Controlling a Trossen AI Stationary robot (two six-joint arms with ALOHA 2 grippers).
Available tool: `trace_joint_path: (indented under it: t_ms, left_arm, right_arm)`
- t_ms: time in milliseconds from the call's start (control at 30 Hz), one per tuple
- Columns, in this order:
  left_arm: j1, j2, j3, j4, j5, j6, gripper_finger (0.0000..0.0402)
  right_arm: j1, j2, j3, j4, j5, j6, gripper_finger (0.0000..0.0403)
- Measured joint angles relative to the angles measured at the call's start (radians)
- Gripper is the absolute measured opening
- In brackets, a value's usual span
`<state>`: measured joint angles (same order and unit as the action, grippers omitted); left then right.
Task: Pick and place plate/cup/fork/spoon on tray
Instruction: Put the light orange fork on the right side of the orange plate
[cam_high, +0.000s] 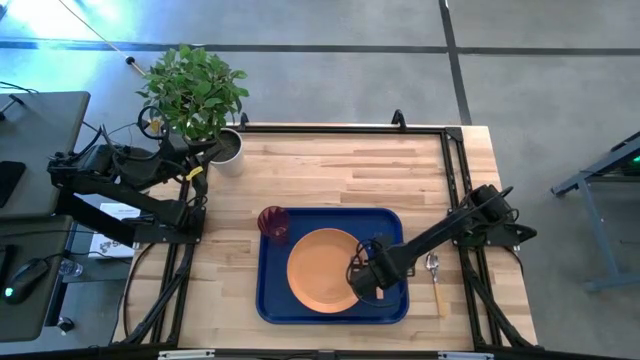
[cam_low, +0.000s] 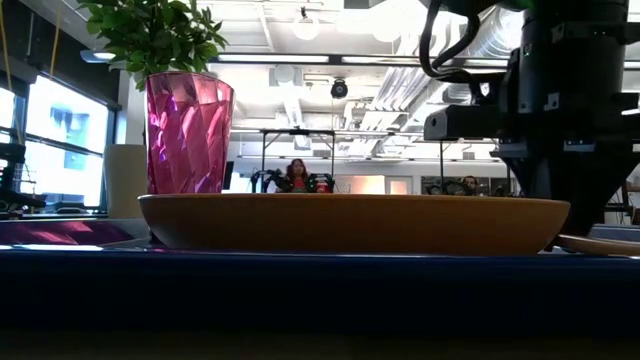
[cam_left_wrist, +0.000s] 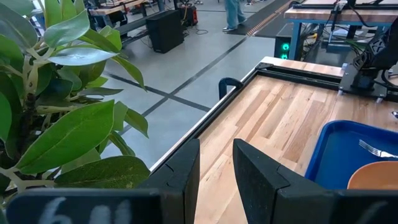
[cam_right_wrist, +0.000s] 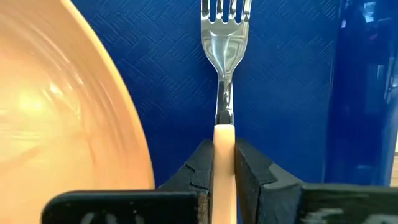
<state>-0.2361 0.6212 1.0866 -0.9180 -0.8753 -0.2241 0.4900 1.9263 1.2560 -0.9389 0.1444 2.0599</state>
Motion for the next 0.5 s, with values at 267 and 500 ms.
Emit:
trace_joint_path:
  t_ms: [267,500]
  left_arm:
    - [0.000,0.000,0.000,0.000,-0.001,0.000,0.0087]
    - [0.000,0.000,0.000,0.000,-0.001,0.000,0.0087]
  right_arm:
    - [0.000,0.000,0.000,0.010,-0.007,0.001,0.0021]
    - [0.000,0.010,0.000,0.019,-0.043,0.006,0.0024]
